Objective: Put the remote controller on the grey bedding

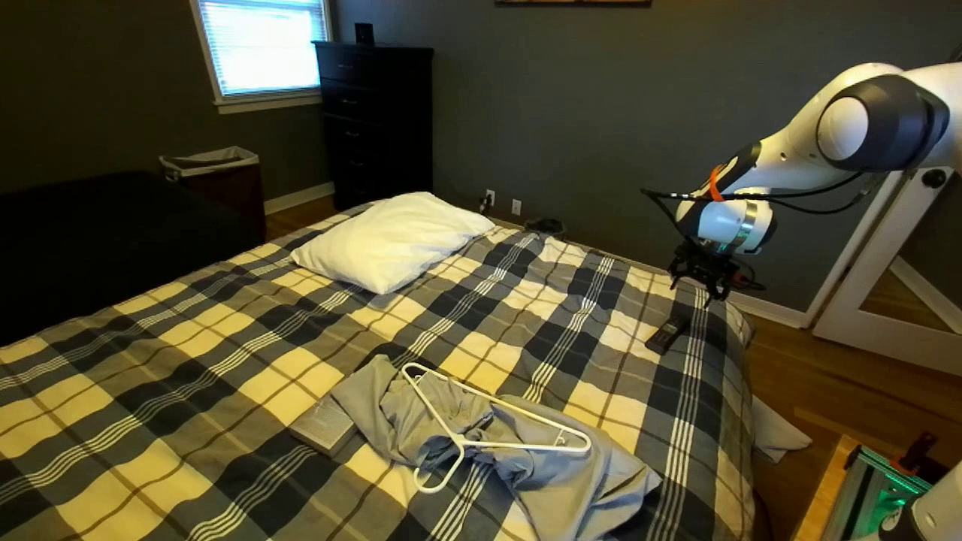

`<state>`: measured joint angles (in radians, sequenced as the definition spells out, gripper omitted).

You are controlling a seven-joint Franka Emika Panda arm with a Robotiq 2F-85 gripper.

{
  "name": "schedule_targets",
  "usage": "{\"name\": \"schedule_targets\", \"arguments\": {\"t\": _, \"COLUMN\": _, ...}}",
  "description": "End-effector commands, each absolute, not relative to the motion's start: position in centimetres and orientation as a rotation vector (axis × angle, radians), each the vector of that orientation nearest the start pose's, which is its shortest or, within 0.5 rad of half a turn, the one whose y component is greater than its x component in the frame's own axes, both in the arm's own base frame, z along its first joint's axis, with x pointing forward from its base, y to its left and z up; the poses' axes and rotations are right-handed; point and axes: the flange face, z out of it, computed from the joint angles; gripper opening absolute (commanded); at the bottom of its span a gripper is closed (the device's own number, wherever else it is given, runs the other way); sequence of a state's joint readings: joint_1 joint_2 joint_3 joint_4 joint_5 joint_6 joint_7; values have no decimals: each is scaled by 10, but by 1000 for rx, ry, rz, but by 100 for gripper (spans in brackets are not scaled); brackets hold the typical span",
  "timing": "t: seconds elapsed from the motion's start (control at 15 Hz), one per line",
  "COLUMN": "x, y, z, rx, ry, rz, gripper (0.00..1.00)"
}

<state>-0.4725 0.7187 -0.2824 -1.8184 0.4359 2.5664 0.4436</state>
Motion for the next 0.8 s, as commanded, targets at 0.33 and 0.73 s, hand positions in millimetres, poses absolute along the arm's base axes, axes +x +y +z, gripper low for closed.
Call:
{"name": "schedule_targets", "arguments": {"t": 0.33, "x": 520, "y": -413, "z": 89, "rx": -2359, "ry": 2055, "rz": 37, "gripper": 100}}
{"name": "schedule_targets", "arguments": {"t": 0.73, "x": 502, "y": -418, "z": 70, "rx": -2332, "ry": 2081, "rz": 118, "gripper": 100}}
